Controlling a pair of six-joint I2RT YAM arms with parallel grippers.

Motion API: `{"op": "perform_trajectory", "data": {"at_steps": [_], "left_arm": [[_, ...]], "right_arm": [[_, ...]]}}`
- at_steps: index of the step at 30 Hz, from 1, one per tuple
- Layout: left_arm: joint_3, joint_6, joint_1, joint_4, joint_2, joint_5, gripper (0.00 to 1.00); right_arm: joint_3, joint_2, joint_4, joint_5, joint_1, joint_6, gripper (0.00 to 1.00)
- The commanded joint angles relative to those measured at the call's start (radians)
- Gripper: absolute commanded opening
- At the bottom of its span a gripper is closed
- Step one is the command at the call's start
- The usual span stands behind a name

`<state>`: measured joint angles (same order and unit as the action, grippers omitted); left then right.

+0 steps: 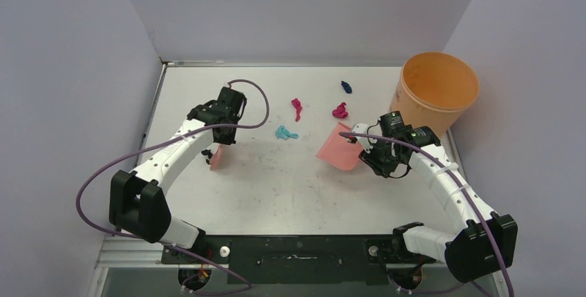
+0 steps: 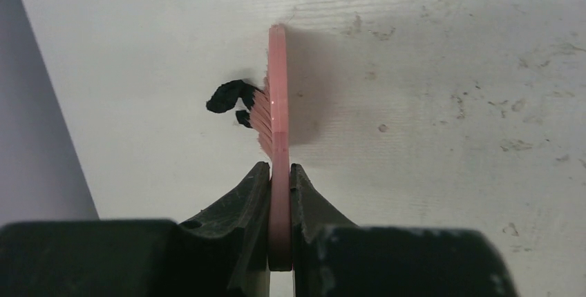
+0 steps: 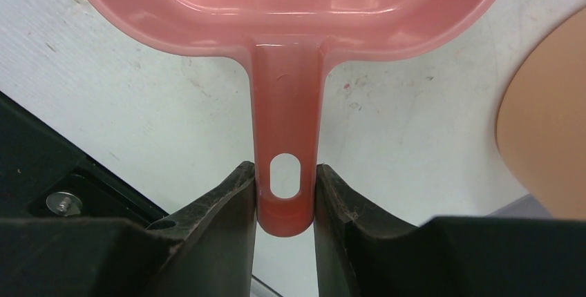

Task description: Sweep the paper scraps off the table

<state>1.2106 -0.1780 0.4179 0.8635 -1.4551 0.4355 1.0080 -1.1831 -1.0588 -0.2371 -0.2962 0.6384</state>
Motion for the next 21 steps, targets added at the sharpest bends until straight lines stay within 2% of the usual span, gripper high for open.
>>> {"op": "perform_trajectory", "data": {"at_steps": [1,6,12,16,21], "left_arm": [[0.045,-0.065,0.044,-0.015,-0.029,-0.212,0.0],[0.151,-0.135,0.223,0.016,-0.027,-0.241,0.0],[0.31,-0.189,0.349,0.045,-0.011,-0.252,0.0],[0.329,-0.198,0.359,0.008,0.047,-0.243,0.0],[0.413,-0.093,0.303,0.052,0.019,-0.09,0.0]], "right_arm": [[-0.029,0.053,0.015,0.108,-0.003,-0.041,0.06],[-0.041,0.022,-0.02,0.166,-0.003,-0.052,0.05],[-0.074,-0.015,-0.021,0.159,-0.009,-0.058,0.06],[-0.137,-0.031,-0.009,0.162,-0.023,-0.058,0.07],[-0.182,-0.029,0.025,0.158,-0.029,-0.077,0.07]]}}
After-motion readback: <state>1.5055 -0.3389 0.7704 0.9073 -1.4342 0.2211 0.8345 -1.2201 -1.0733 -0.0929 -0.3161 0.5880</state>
